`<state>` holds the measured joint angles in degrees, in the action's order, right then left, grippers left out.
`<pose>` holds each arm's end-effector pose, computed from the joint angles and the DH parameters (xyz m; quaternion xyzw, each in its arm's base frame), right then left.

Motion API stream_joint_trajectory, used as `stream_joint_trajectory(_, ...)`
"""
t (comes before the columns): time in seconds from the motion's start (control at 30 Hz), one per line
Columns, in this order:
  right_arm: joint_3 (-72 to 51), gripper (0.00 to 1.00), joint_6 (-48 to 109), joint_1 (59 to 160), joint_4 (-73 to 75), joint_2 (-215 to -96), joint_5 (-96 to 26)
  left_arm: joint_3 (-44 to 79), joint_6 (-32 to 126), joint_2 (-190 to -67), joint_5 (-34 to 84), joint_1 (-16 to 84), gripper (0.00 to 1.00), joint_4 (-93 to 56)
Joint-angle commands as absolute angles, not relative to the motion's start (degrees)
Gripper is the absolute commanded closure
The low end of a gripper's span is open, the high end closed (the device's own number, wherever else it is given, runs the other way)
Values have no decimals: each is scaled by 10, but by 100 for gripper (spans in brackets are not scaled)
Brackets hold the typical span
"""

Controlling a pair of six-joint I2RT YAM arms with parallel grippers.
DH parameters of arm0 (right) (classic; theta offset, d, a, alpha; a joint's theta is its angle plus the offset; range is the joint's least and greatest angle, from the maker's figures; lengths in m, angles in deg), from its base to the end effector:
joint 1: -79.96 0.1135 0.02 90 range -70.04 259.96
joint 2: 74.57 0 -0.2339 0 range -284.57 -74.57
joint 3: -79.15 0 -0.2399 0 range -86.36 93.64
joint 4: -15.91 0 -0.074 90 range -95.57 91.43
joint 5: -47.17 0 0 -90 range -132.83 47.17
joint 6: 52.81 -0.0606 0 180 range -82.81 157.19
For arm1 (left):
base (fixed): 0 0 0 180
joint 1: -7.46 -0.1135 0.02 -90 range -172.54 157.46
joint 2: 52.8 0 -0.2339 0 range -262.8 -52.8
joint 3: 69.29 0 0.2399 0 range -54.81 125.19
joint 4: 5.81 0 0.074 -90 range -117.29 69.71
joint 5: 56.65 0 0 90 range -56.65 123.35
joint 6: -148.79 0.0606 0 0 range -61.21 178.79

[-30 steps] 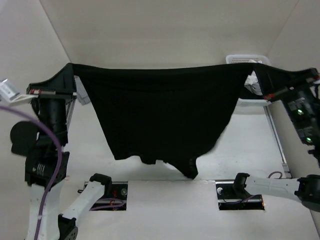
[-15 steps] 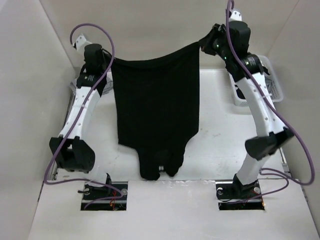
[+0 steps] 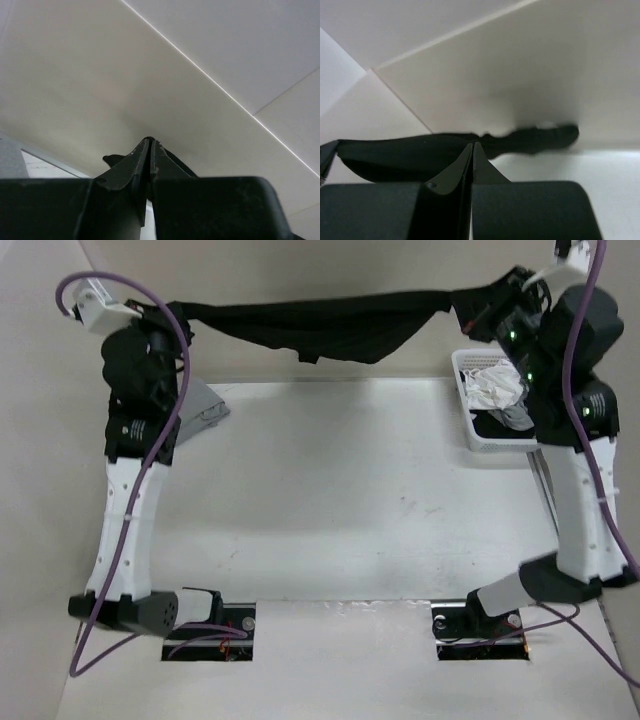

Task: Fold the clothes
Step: Flatten the tank top out, then fold the tank top

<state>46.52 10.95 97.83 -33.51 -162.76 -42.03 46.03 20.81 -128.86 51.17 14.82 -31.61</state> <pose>0.2550 0.0831 0.5761 0.0417 0.6430 0.2913 0.7070 0.2776 -0.0172 0.5230 -0.2788 0.5581 -0.2104 0.7527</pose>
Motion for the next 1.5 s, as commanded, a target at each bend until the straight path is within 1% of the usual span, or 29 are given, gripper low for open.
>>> stream_joint_trajectory(0.0, 253, 100, 107, 979, -261, -1533, -435, 350, 228, -1236, 544, 171, 99, -288)
stream_joint_trajectory(0.1, 33, 100, 95, 1010, -206, -1420, -469, 221, 228, -1165, 572, 202, 99, -275)
stream_joint_trajectory(0.17, -120, 100, 78, 1049, -178, -1337, -498, 116, 221, -1101, 595, 229, 99, -268)
stream_joint_trajectory(0.23, -263, 100, 51, 1097, -149, -1254, -533, -16, 200, -1012, 640, 271, 99, -271)
stream_joint_trajectory(0.3, -378, 100, 18, 1150, -145, -1186, -556, -117, 189, -932, 677, 306, 99, -299)
stream_joint_trajectory(0.37, -481, 100, -32, 1206, -150, -1121, -575, -182, 164, -865, 698, 329, 100, -363)
stream_joint_trajectory(0.5, -619, 100, -145, 1317, -204, -1024, -594, -275, 38, -711, 687, 370, 100, -556)
stream_joint_trajectory(0.6, -661, 100, -219, 1417, -250, -993, -614, -294, -44, -646, 653, 395, 100, -654)
stream_joint_trajectory(0.67, -668, 100, -266, 1486, -281, -981, -645, -291, -73, -627, 646, 404, 100, -688)
stream_joint_trajectory(0.73, -659, 100, -293, 1538, -295, -983, -680, -284, -76, -625, 652, 407, 100, -691)
stream_joint_trajectory(0.77, -649, 100, -295, 1553, -293, -993, -689, -280, -74, -634, 660, 405, 99, -683)
stream_joint_trajectory(0.83, -619, 100, -263, 1532, -277, -1032, -694, -273, -53, -674, 678, 399, 99, -640)
stream_joint_trajectory(0.9, -595, 100, -194, 1463, -233, -1084, -671, -268, -19, -736, 688, 392, 99, -554)
stream_joint_trajectory(1.0, -554, 100, -79, 1296, -139, -1183, -563, -242, 38, -868, 682, 352, 99, -399)
stream_joint_trajectory(1.1, -496, 100, -11, 1126, -52, -1293, -466, -194, 68, -1006, 639, 286, 99, -269)
stream_joint_trajectory(1.17, -451, 100, 3, 1056, -13, -1354, -428, -139, 70, -1105, 589, 236, 99, -206)
stream_joint_trajectory(1.2, -410, 100, 10, 1019, 4, -1403, -407, -105, 69, -1157, 574, 219, 99, -181)
stream_joint_trajectory(1.3, -297, 100, 16, 951, 20, -1517, -368, 24, 76, -1321, 551, 184, 99, -140)
stream_joint_trajectory(1.43, -92, 100, 3, 900, 13, -1699, -330, 227, 111, -1518, 543, 168, 97, -148)
stream_joint_trajectory(1.47, -33, 100, -4, 895, 4, -1751, -323, 301, 124, -1579, 534, 165, 96, -158)
